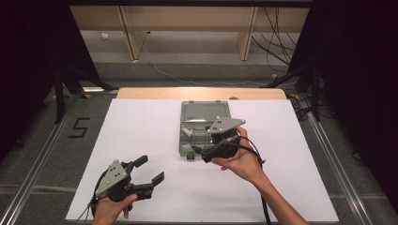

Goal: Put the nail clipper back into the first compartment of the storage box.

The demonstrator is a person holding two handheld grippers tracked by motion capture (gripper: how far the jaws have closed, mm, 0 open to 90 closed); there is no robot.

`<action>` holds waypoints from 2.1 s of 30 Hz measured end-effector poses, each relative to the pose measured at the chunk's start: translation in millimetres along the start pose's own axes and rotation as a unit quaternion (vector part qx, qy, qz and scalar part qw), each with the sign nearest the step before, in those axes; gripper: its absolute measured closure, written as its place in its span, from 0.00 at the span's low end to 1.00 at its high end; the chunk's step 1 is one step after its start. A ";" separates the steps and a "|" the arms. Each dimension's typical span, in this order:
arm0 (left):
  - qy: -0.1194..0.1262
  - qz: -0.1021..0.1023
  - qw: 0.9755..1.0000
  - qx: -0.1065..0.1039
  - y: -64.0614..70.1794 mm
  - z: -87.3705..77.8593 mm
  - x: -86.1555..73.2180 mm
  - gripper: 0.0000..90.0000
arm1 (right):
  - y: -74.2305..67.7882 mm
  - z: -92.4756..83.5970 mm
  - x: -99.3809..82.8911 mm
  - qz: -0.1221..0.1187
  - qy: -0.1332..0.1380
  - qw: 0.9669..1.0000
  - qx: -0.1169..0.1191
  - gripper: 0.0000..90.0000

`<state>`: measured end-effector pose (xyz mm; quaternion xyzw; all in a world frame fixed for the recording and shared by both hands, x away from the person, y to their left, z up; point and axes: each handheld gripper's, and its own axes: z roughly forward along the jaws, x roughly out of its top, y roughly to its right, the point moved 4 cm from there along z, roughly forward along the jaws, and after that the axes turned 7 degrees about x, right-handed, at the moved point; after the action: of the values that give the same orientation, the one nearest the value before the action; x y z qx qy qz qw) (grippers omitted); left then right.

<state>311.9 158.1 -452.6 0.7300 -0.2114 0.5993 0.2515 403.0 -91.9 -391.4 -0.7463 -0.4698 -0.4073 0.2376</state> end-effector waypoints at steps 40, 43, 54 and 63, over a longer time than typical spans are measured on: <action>-0.005 -0.001 1.000 -0.002 0.4 0.9 -1.0 0.18 | -12.9 -41.4 -48.8 0.037 0.083 0.996 -0.006 0.19; -0.005 -0.001 1.000 -0.002 0.8 0.9 -1.0 0.18 | -13.7 -43.0 -55.2 0.040 0.084 0.996 -0.005 0.19; -0.002 -0.002 1.000 -0.007 0.6 1.8 -1.3 0.18 | -16.1 -52.3 -76.3 0.056 0.099 0.993 -0.013 0.18; -0.004 -0.002 1.000 -0.006 0.7 1.8 -1.4 0.18 | -21.3 -65.9 -90.6 0.073 0.107 0.991 -0.017 0.18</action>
<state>312.6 156.5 -454.1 0.7309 -0.2148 0.5949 0.2562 338.1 -177.0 -430.7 -0.7348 -0.3788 -0.4741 0.3030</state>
